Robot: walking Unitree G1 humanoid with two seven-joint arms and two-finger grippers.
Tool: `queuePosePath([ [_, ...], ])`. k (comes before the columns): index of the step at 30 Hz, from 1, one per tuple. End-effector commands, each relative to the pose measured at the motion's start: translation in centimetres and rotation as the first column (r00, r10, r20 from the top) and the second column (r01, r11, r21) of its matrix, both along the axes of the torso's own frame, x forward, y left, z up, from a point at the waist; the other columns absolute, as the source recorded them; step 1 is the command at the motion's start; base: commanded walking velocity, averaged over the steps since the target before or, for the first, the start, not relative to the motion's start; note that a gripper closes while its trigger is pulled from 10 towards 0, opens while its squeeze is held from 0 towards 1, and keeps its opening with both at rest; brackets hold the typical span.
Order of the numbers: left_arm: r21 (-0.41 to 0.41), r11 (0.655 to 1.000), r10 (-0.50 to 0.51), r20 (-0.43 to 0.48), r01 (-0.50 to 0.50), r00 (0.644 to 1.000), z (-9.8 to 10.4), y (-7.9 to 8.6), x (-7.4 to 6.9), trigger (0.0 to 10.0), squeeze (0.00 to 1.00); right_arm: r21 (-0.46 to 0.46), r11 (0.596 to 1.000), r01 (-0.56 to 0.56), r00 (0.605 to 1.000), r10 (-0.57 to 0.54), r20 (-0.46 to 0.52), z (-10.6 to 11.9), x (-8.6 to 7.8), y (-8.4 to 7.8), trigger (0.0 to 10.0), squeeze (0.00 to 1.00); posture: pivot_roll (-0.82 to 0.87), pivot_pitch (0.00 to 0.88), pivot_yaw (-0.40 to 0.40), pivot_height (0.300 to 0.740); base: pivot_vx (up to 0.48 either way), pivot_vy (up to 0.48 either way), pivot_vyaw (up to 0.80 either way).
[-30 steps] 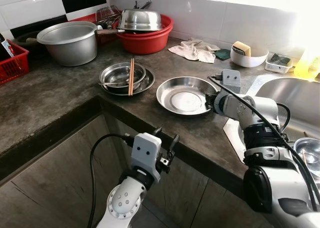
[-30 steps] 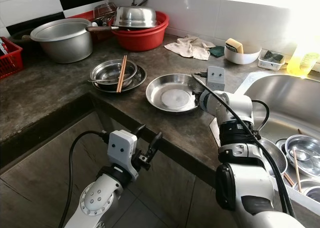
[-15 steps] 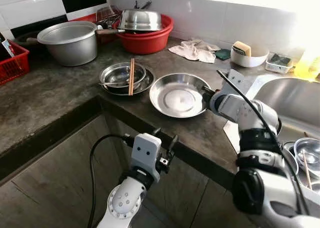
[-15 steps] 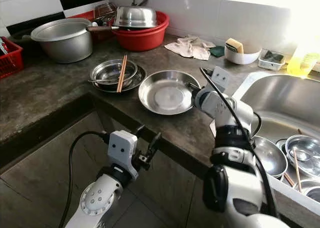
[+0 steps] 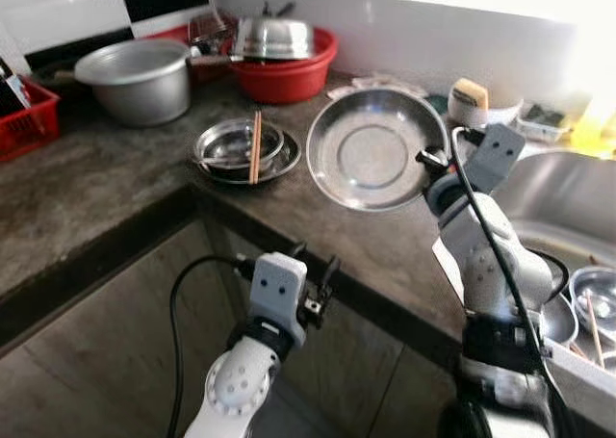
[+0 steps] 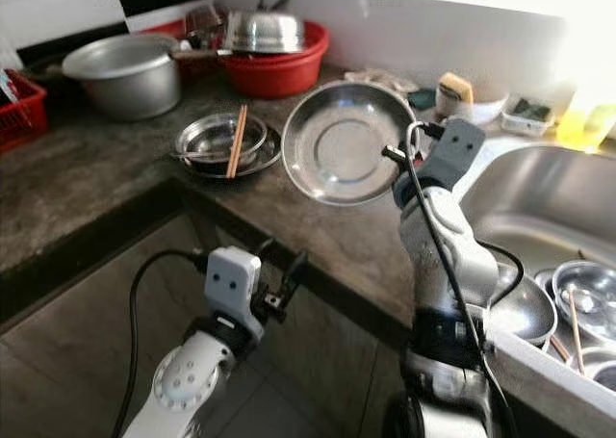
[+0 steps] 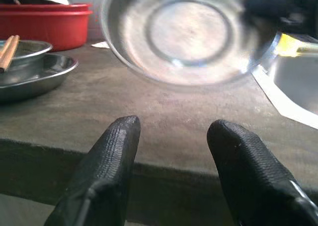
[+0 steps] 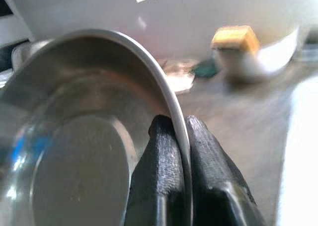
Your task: Kitchen organization
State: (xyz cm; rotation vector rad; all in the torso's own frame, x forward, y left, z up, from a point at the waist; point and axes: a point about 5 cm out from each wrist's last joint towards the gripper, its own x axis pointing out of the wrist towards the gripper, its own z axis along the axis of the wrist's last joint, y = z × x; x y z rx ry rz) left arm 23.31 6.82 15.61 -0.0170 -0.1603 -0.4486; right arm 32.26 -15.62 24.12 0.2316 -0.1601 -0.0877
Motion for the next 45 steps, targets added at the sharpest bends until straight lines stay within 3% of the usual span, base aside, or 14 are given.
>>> queuePosePath([
  [1, -0.015, 1.000, 0.006, -0.005, -0.006, 1.000, 0.1, 0.2, 0.2, 10.0, 0.00, -0.072, 0.997, 0.002, 0.994, 0.005, 0.105, 1.3, -1.1, 0.6, 0.0, 0.00, 0.05, 0.034, -0.007, 0.740, 0.000, 0.000, 0.00],
  [7, -0.038, 0.999, 0.013, -0.008, -0.013, 1.000, 0.4, 0.5, 0.6, 10.0, 0.00, -0.124, 0.992, 0.007, 0.993, 0.007, 0.114, 0.8, -2.5, 0.7, 0.0, 0.00, 0.04, 0.022, 0.001, 0.740, 0.000, 0.184, -0.79],
  [14, -0.029, 1.000, -0.001, 0.000, 0.001, 1.000, 0.4, 0.4, 0.8, 10.0, 0.00, -0.166, 0.986, 0.024, 0.992, -0.002, 0.130, 0.5, -3.0, 0.8, 0.0, 0.00, 0.04, 0.015, 0.005, 0.740, 0.000, 0.477, -0.79],
  [19, -0.022, 1.000, -0.002, 0.008, 0.002, 1.000, 0.5, 0.3, 0.9, 10.0, 0.00, -0.192, 0.981, 0.028, 0.989, 0.000, 0.145, 0.3, -3.4, 1.2, 0.0, 0.00, 0.03, 0.013, 0.011, 0.740, 0.000, 0.000, -0.78],
  [35, 0.022, 1.000, -0.024, 0.048, 0.023, 0.999, 0.8, 0.1, 1.0, 10.0, 0.00, -0.211, 0.977, 0.032, 0.987, 0.003, 0.163, 0.5, -3.6, 1.8, 0.0, 0.00, 0.04, 0.027, 0.016, 0.740, 0.045, 0.039, -0.78],
  [41, -0.008, 1.000, -0.012, 0.021, 0.012, 1.000, 0.7, 0.2, 1.2, 10.0, 0.00, -0.220, 0.975, 0.039, 0.986, -0.002, 0.167, 0.6, -3.4, 1.7, 0.0, 0.00, 0.04, 0.029, 0.015, 0.740, 0.081, 0.000, -0.77],
  [42, -0.002, 1.000, -0.010, 0.026, 0.010, 1.000, 0.7, 0.3, 1.2, 10.0, 0.00, -0.226, 0.973, 0.042, 0.986, -0.004, 0.167, 0.6, -3.4, 1.7, 1.3, 0.00, 0.04, 0.029, 0.015, 0.740, 0.000, 0.000, 0.00],
  [43, 0.003, 1.000, -0.008, 0.030, 0.008, 1.000, 0.8, 0.3, 1.3, 10.0, 0.00, -0.231, 0.972, 0.044, 0.986, -0.005, 0.167, 0.6, -3.3, 1.7, 1.3, 0.00, 0.04, 0.029, 0.015, 0.740, 0.000, 0.000, 0.00],
  [44, 0.000, 1.000, -0.006, 0.031, 0.006, 1.000, 0.8, 0.3, 1.3, 10.0, 0.00, -0.243, 0.969, 0.039, 0.986, 0.002, 0.164, 0.6, -3.3, 1.9, 10.0, 0.00, 0.04, 0.029, 0.015, 0.740, 0.000, 0.000, 0.00],
  [45, -0.001, 1.000, -0.005, 0.032, 0.006, 0.999, 0.8, 0.3, 1.3, 10.0, 0.00, -0.249, 0.968, 0.038, 0.986, 0.003, 0.164, 0.6, -3.2, 2.0, 10.0, 0.00, 0.04, 0.029, 0.014, 0.740, 0.000, 0.000, 0.00],
])
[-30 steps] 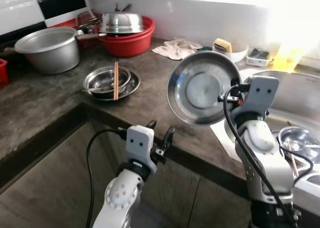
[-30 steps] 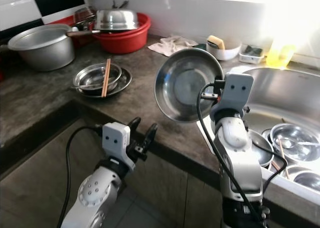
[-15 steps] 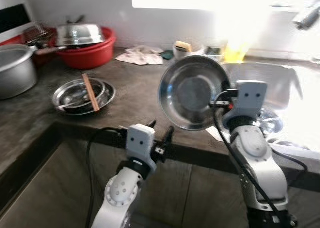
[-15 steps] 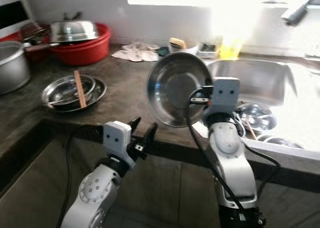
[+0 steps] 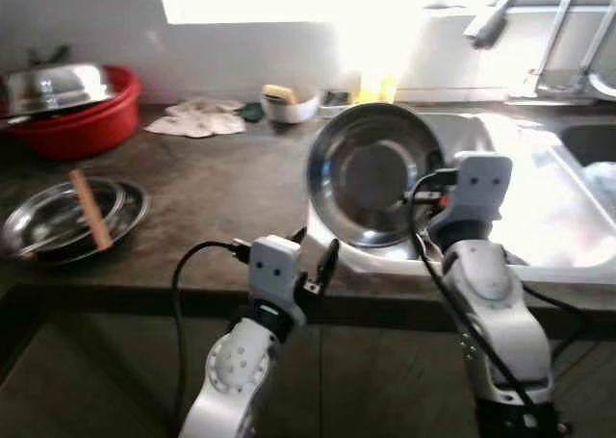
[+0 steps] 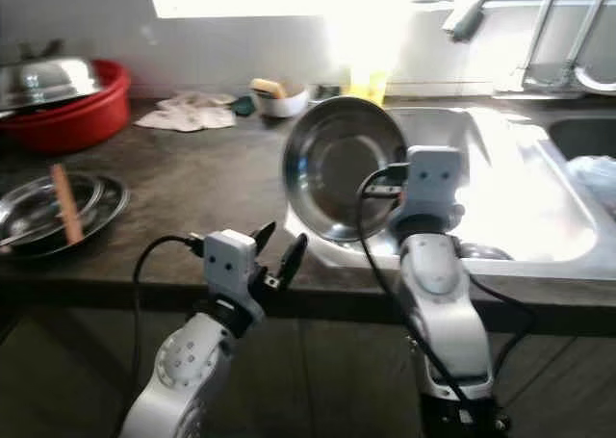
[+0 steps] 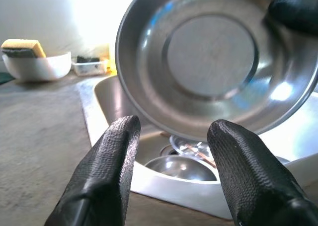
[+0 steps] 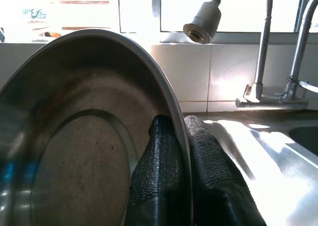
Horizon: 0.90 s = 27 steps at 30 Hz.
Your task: Kitchen organization
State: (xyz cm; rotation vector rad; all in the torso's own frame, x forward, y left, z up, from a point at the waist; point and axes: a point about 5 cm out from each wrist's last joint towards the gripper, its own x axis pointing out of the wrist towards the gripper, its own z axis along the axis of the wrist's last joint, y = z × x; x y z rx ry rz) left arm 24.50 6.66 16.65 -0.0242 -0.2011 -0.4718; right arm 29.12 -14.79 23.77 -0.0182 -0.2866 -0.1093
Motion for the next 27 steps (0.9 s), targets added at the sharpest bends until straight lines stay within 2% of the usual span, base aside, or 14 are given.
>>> queuePosePath([
  [1, 0.011, 1.000, 0.021, -0.005, -0.021, 1.000, -0.22, 0.45, 0.10, 10.0, 0.00, -0.009, 0.999, -0.044, 0.998, 0.045, 0.046, 0.95, -0.08, 1.16, 10.0, 0.00, 0.04, 0.029, 0.014, 0.740, 0.000, 0.000, 0.00],
  [3, 0.003, 1.000, 0.025, -0.008, -0.025, 1.000, -0.17, 0.46, 0.16, 10.0, 0.00, -0.011, 0.999, -0.046, 0.998, 0.046, 0.042, 0.91, -0.02, 1.20, 10.0, 0.00, 0.04, 0.029, 0.013, 0.740, 0.000, 0.000, 0.00],
  [7, 0.041, 0.999, 0.020, 0.020, -0.020, 1.000, -0.11, 0.44, 0.13, 10.0, 0.00, -0.019, 0.999, -0.040, 0.998, 0.041, 0.039, 0.90, 0.06, 1.06, 10.0, 0.00, 0.04, 0.031, 0.012, 0.740, 0.000, 0.000, 0.00],
  [14, 0.057, 0.998, 0.007, 0.017, -0.007, 1.000, -0.31, 0.26, 0.06, 10.0, 0.00, -0.021, 0.999, -0.036, 0.999, 0.037, 0.036, 0.95, 0.15, 0.86, 10.0, 0.00, 0.03, 0.032, 0.017, 0.740, 0.250, -0.405, 0.00],
  [27, 0.061, 0.998, 0.002, 0.008, -0.002, 1.000, -0.47, 0.21, 0.05, 10.0, 0.00, -0.023, 0.999, -0.047, 0.999, 0.048, 0.017, 0.83, 0.27, 0.90, 10.0, 0.00, 0.04, 0.037, 0.017, 0.740, 0.000, -0.419, 0.00],
])
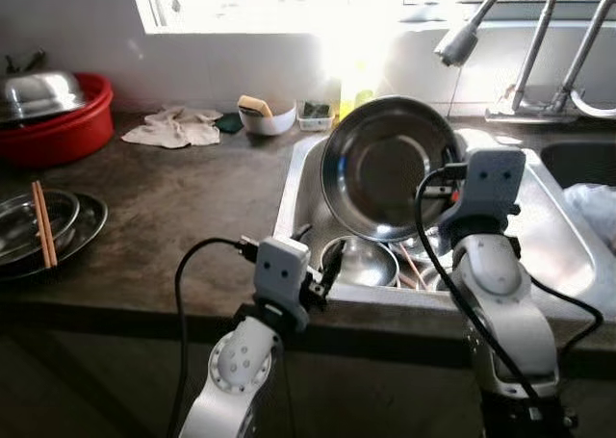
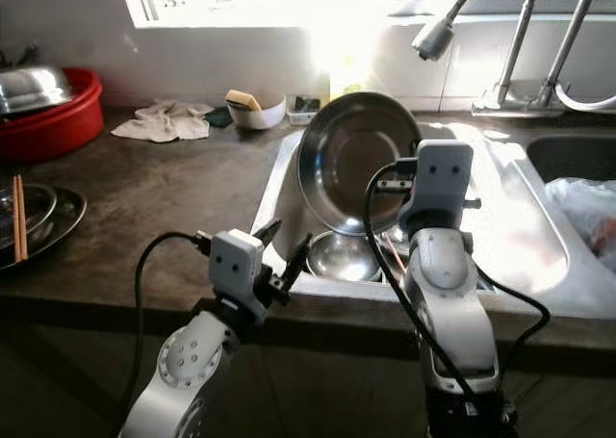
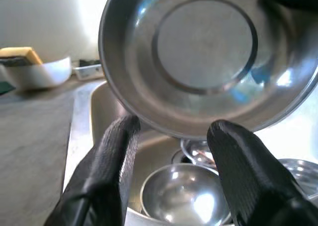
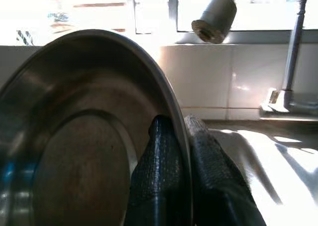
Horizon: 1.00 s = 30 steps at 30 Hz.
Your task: Kitchen organization
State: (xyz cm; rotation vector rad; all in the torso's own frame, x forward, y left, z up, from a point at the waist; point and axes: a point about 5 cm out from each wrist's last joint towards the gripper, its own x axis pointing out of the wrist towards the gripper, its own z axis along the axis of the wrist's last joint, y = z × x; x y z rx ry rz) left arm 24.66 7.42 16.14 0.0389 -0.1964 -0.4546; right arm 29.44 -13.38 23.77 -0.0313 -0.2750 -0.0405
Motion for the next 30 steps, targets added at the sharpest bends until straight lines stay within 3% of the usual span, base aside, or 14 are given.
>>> queuePosePath([
  [1, -0.005, 1.000, -0.019, -0.007, 0.019, 1.000, 0.0, -0.5, -0.1, 10.0, 0.00, 0.000, 1.000, 0.015, 0.999, -0.015, 0.030, 0.8, 0.0, -0.5, 10.0, 0.00, 0.04, 0.039, 0.017, 0.740, 0.000, -0.420, 0.00],
  [14, -0.030, 1.000, -0.004, -0.022, 0.003, 1.000, 0.0, -0.4, -0.2, 10.0, 0.00, 0.012, 1.000, -0.014, 0.999, 0.014, -0.041, 0.8, 1.3, -1.2, 10.0, 0.00, 0.04, 0.048, 0.008, 0.740, 0.000, -0.046, 0.00],
  [20, -0.034, 0.999, -0.002, -0.028, 0.001, 1.000, -0.1, -0.5, -0.5, 10.0, 0.00, 0.029, 0.999, -0.026, 0.994, 0.028, -0.107, 0.4, 2.8, -1.6, 10.0, 0.00, 0.04, 0.058, 0.003, 0.740, 0.000, 0.000, 0.00],
  [24, -0.037, 0.999, -0.003, -0.034, 0.002, 0.999, -0.1, -0.6, -0.8, 10.0, 0.00, 0.034, 0.999, -0.030, 0.989, 0.035, -0.145, 0.6, 4.6, -2.1, 10.0, 0.00, 0.05, 0.071, -0.008, 0.740, 0.000, 0.000, 0.00],
  [30, -0.037, 0.999, -0.003, -0.035, 0.002, 0.999, -0.1, -0.7, -0.9, 10.0, 0.00, 0.044, 0.999, -0.030, 0.988, 0.036, -0.148, 0.7, 4.9, -2.2, 10.0, 0.00, 0.06, 0.077, -0.011, 0.740, 0.000, 0.000, 0.00],
])
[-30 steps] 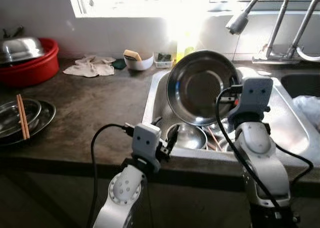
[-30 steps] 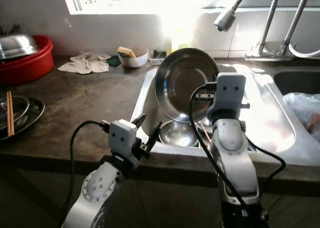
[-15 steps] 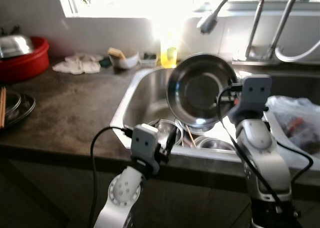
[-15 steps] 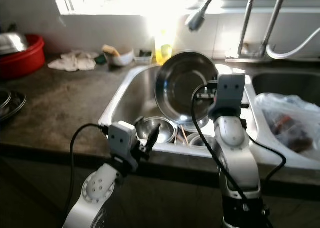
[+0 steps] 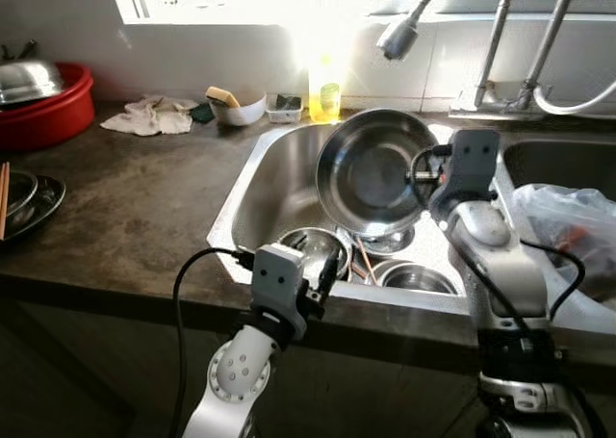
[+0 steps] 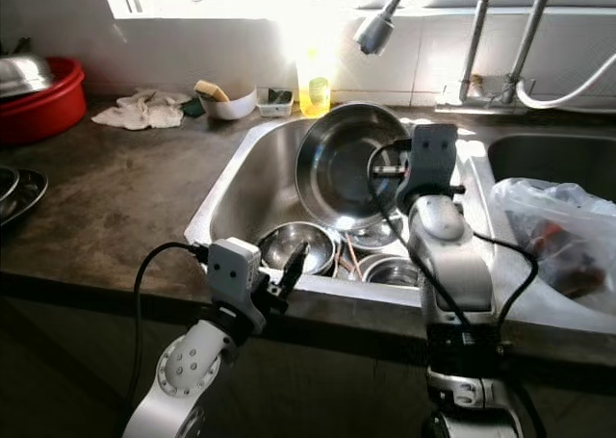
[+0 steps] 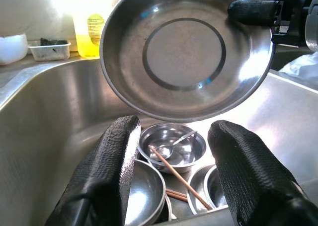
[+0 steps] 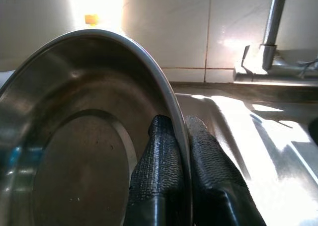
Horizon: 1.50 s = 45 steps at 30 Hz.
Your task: Kitchen organization
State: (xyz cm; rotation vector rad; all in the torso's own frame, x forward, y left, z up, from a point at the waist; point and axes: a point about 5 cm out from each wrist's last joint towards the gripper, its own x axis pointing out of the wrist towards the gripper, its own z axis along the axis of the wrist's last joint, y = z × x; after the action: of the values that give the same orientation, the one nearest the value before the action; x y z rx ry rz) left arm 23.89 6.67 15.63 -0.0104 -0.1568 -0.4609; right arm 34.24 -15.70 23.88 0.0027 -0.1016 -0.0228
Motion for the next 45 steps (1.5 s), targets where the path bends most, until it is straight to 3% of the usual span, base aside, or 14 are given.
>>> queuePosePath([
  [1, 0.001, 1.000, 0.008, 0.015, -0.008, 1.000, 0.4, 0.1, -0.1, 10.0, 0.00, 0.007, 1.000, -0.012, 1.000, 0.012, 0.024, 0.6, 0.1, 0.1, 10.0, 0.00, 0.06, 0.077, -0.011, 0.740, 0.000, 0.000, 0.00],
  [25, 0.001, 1.000, 0.008, 0.015, -0.008, 1.000, 0.4, 0.1, -0.1, 10.0, 0.00, 0.007, 1.000, -0.012, 1.000, 0.012, 0.024, 0.6, 0.1, 0.1, 10.0, 0.00, 0.06, 0.077, -0.011, 0.740, 0.000, 0.000, 0.00],
  [26, 0.001, 1.000, 0.009, 0.013, -0.009, 1.000, 0.4, 0.1, -0.2, 10.0, 0.00, 0.013, 1.000, -0.016, 1.000, 0.016, 0.016, 0.6, 0.7, 0.0, 10.0, 0.00, 0.06, 0.080, -0.012, 0.740, 0.000, 0.000, 0.00],
  [27, 0.004, 1.000, 0.027, -0.005, -0.027, 1.000, 0.3, 0.4, -0.8, 10.0, 0.00, 0.058, 0.998, 0.021, 0.994, -0.015, -0.110, -0.9, 3.0, -0.9, 10.0, 0.00, 0.09, 0.173, -0.039, 0.740, 0.000, 0.000, 0.00],
  [29, 0.011, 0.998, 0.057, -0.030, -0.057, 0.998, 0.1, 1.0, -1.7, 10.0, 0.00, 0.133, 0.988, 0.077, 0.958, -0.036, -0.284, -3.2, 5.3, -1.6, 10.0, 0.00, 0.09, 0.174, -0.041, 0.740, 0.000, 0.000, 0.00],
  [45, 0.014, 0.997, 0.070, -0.037, -0.070, 0.997, 0.2, 1.1, -1.7, 10.0, 0.00, 0.150, 0.985, 0.086, 0.947, -0.034, -0.320, -3.8, 6.3, -1.7, 10.0, 0.00, 0.09, 0.174, -0.043, 0.740, 0.000, 0.000, 0.00],
])
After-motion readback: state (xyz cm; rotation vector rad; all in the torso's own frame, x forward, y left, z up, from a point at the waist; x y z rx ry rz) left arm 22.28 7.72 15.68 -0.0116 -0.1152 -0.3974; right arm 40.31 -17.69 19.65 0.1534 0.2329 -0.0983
